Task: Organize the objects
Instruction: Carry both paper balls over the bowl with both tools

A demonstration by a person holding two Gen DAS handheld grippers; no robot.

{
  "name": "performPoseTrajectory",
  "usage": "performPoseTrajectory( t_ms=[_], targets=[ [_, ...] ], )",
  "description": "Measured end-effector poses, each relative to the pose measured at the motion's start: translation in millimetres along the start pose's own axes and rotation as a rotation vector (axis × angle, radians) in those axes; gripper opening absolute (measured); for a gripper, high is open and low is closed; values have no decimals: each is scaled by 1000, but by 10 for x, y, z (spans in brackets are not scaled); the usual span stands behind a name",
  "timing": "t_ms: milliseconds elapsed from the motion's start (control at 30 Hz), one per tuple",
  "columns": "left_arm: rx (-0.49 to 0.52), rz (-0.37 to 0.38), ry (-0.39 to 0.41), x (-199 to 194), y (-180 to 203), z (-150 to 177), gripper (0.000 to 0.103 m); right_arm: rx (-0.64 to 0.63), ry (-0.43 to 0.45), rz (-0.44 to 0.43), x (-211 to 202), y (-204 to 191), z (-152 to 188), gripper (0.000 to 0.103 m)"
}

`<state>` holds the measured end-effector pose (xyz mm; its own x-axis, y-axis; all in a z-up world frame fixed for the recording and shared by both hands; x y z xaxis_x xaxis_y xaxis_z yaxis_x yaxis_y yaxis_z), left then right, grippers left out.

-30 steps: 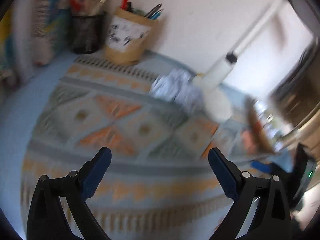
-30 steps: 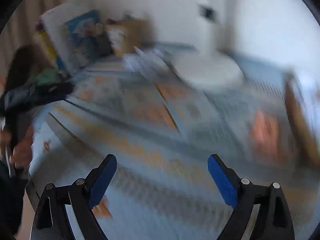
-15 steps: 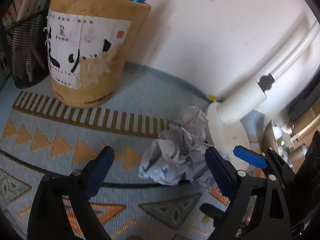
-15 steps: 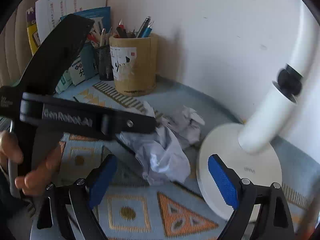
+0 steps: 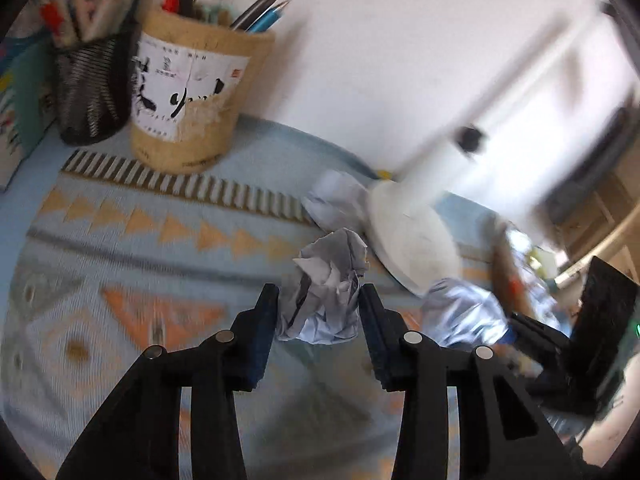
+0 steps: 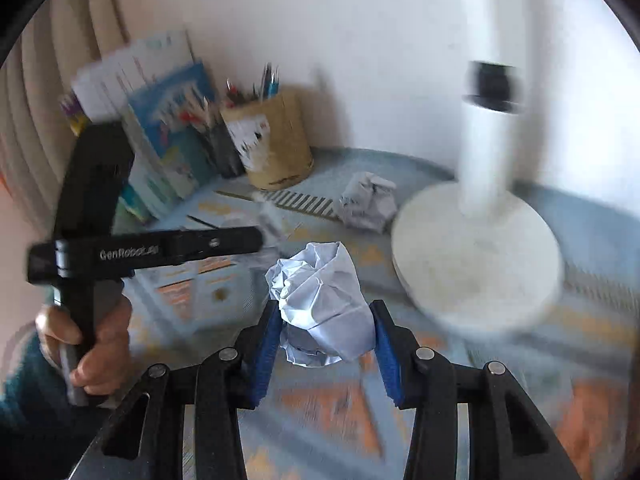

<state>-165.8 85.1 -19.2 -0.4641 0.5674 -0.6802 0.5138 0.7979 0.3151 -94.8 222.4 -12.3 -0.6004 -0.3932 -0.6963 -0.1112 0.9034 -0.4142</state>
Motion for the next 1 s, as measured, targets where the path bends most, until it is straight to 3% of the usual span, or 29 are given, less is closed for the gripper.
performPoseTrajectory(
  t_ms=[100,133,233,400,533,567,633,700,800,900,1000],
  targets=[
    [31,1,0,-259,306,304,38,97,27,-102,-586,93,289,45],
    [41,0,-1,-309,403,406,38,116,45,-99,-772,141,407,46],
    [82,-40,-9,-418,673,737,38,101,103,63,-1099,327,798,46],
    [85,-69,10,-471,912,1056,38,107,67,225,-1131,596,1277,46],
    [210,-257,27,-454,981,1130,38,127,53,270,-1015,683,1444,46],
    [216,-256,14,-446,985,1138,38,121,47,286,-1010,693,1455,49],
    [230,-251,28,-445,998,1106,38,111,54,283,-1046,666,1466,77],
    [238,-256,11,-414,996,1119,38,120,74,276,-1108,676,1476,86],
    [245,-263,15,-401,999,1107,38,137,99,290,-1075,686,1397,86],
    [251,-267,21,-412,1013,1115,39,148,69,284,-979,660,1417,85],
    [252,-265,23,-407,1017,1114,39,85,53,350,-898,617,1454,66]
  ],
)
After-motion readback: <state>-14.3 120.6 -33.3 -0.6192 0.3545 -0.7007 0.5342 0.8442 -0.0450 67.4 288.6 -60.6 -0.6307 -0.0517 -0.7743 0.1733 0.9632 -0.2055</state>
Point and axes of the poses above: each gripper's, at about its wrist camera, not at the fingertips, and x roughly the way its jaws point, y to its right, z to its underside, the point moved 8 cm from there along x, roughly the way its jaws point, and after that the axes turned 15 degrees about x, right-handed, at the moved point
